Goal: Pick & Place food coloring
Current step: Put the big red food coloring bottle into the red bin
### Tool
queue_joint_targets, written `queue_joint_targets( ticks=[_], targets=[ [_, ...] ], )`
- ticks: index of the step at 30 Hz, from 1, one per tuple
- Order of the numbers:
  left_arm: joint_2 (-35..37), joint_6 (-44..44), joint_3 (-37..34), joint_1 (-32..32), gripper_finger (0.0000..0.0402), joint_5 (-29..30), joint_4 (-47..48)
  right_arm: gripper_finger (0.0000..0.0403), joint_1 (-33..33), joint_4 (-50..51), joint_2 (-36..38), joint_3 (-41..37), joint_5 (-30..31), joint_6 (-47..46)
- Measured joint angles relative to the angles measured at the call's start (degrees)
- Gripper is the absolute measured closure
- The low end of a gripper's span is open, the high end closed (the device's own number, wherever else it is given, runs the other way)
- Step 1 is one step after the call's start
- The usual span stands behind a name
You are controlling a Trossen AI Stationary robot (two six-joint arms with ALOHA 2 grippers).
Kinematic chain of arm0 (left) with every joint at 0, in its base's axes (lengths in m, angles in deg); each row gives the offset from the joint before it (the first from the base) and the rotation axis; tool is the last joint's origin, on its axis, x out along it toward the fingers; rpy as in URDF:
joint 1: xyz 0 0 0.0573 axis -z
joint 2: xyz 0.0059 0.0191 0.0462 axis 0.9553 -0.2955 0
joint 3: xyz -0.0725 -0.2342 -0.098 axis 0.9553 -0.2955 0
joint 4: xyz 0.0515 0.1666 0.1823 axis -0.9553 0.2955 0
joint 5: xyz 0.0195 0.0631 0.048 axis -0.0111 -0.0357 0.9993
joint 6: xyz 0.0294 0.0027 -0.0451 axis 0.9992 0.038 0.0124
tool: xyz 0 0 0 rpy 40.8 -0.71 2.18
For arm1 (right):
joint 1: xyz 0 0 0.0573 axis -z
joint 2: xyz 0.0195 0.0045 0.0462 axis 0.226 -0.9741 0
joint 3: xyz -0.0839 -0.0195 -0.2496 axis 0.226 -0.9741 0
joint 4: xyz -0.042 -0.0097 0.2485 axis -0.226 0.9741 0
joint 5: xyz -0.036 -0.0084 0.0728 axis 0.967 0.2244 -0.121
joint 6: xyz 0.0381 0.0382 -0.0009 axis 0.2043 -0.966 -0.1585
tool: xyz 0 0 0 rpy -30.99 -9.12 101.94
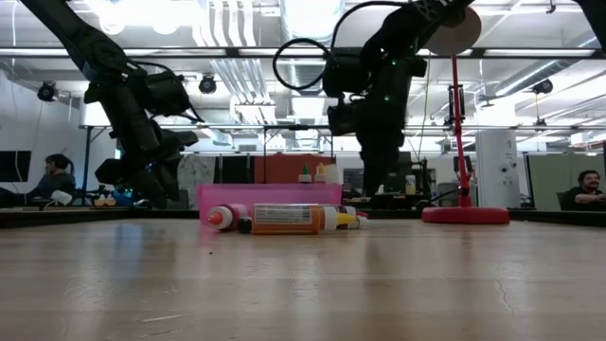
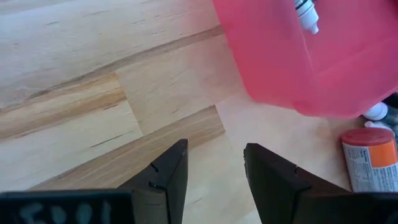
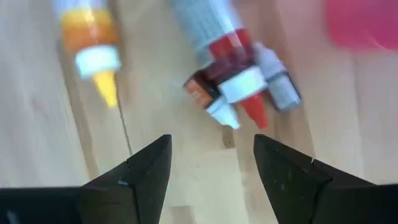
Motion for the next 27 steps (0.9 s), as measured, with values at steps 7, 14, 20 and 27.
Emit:
queue_joint_targets(
  ticks=[7, 14, 20, 27],
  targets=[
    [0.0, 0.9, 0.0, 0.0, 0.0271, 0.0, 0.3, 0.0184, -1.5, -4.3, -0.8, -0.1, 16.9, 17.1],
    [0.0, 0.9, 0.0, 0.0, 0.0271, -0.2, 1.0, 0.0188, -1.6, -8.0, -0.8, -0.9, 8.8, 19.3],
    [0.0, 0.9, 0.0, 0.0, 0.0271, -0.1, 1.3, 0.0222, -1.8, -13.6, -0.9, -3.4, 8.8, 20.3],
    [0.0, 0.9, 0.0, 0.0, 0.0271, 0.0, 1.3, 0.0253, -1.9, -13.8, -0.9, -4.7, 8.7, 20.1]
  ],
)
